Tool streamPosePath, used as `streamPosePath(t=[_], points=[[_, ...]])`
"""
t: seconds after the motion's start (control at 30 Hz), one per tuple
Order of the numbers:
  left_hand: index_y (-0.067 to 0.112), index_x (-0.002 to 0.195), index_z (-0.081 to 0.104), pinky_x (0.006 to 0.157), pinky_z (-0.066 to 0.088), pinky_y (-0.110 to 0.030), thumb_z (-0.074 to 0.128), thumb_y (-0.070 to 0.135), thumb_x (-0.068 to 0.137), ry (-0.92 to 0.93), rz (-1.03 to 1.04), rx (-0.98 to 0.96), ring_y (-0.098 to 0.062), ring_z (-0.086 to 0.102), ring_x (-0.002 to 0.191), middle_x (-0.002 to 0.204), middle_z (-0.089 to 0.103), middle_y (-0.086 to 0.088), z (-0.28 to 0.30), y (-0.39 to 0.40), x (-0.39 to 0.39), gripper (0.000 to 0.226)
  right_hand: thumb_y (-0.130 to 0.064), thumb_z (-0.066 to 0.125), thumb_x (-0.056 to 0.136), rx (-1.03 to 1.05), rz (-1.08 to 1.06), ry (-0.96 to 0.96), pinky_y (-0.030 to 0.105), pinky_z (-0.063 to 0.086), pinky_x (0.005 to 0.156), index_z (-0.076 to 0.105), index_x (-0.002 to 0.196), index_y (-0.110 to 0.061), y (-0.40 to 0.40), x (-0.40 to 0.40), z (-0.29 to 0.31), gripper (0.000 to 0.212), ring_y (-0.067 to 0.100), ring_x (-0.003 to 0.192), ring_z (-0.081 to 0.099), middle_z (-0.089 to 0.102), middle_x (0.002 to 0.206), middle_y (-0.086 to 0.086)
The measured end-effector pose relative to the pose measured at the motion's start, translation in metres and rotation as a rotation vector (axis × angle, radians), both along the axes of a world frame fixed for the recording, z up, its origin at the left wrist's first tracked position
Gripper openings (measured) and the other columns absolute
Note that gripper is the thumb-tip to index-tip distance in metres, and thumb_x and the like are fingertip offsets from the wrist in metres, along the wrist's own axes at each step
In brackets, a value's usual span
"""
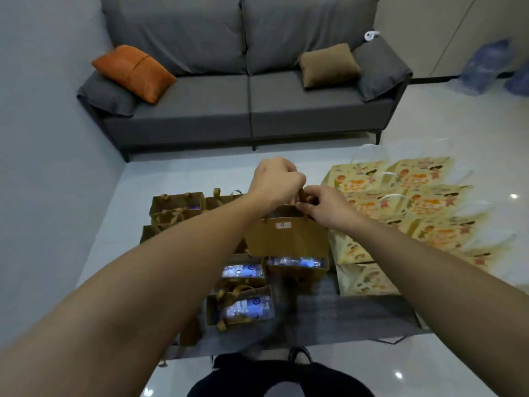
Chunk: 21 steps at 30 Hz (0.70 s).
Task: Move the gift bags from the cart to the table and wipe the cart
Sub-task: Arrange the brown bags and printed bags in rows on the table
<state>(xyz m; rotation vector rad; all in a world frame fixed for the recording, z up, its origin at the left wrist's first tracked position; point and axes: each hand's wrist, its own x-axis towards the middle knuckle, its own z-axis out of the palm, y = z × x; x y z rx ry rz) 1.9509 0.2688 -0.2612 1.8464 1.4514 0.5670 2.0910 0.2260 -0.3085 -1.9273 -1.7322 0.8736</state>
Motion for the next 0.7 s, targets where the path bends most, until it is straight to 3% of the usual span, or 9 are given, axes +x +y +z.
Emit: streamPosePath(t=[0.07,0.17,0.27,0.4,0.53,0.7], points=[[0.008,0.059,0.066,0.054,0.052,-0.040,0.062,0.019,0.080,0.000,-0.026,-0.056,-0.018,0.052,0.057,0.057,0.056,-0.011,-0.013,-0.020,0.022,0.024,-0.029,0.066,0.096,-0.040,-0.001,-0.023,0.029,0.042,0.061,0.063,0.087,-0.027,-0.023,0.025,-0.014,0.010,0.015,0.078,0.059,0.063,0.081,-0.006],[0.012,0.049,0.056,0.051,0.040,-0.035,0.063,0.016,0.075,0.017,-0.017,-0.149,-0.017,0.044,0.053,0.049,0.046,-0.001,-0.036,-0.047,0.045,0.027,-0.030,0.072,0.092,-0.115,-0.024,-0.039,0.037,0.050,0.070,0.071,0.087,-0.017,-0.051,0.053,-0.044,0.013,0.021,0.080,0.063,0.069,0.083,0.001],[0.013,0.051,0.055,0.058,0.050,-0.042,0.062,0.016,0.076,0.055,-0.040,-0.229,-0.021,0.049,0.058,0.054,0.049,-0.003,-0.061,-0.070,0.060,0.026,-0.029,0.071,0.092,-0.172,-0.006,-0.033,0.033,0.046,0.068,0.069,0.085,-0.023,-0.075,0.067,-0.069,0.009,0.021,0.082,0.061,0.066,0.081,-0.002],[0.010,0.079,0.071,0.081,0.057,-0.051,0.064,0.020,0.082,0.142,-0.156,-0.352,-0.027,0.064,0.084,0.082,0.068,-0.008,-0.093,-0.088,0.068,0.012,-0.032,0.068,0.093,-0.212,-0.014,-0.046,0.038,0.053,0.081,0.072,0.094,-0.032,-0.093,0.065,-0.097,0.004,0.020,0.091,0.062,0.069,0.094,-0.004],[0.018,0.108,0.062,0.095,0.051,-0.049,0.063,0.026,0.085,0.119,-0.150,-0.518,-0.025,0.058,0.104,0.108,0.061,-0.006,-0.112,-0.100,0.059,0.025,-0.025,0.064,0.093,-0.272,-0.041,-0.010,0.040,0.056,0.079,0.072,0.085,-0.028,-0.096,0.056,-0.119,0.012,0.022,0.088,0.066,0.071,0.090,0.000],[0.019,0.118,0.064,0.094,0.054,-0.045,0.055,0.018,0.094,0.201,-0.059,-0.507,-0.019,0.061,0.100,0.109,0.062,-0.002,-0.129,-0.093,0.019,0.025,-0.020,0.063,0.088,-0.360,0.042,-0.182,0.029,0.051,0.076,0.076,0.092,-0.019,-0.102,0.036,-0.150,0.013,0.024,0.092,0.066,0.072,0.094,0.003]])
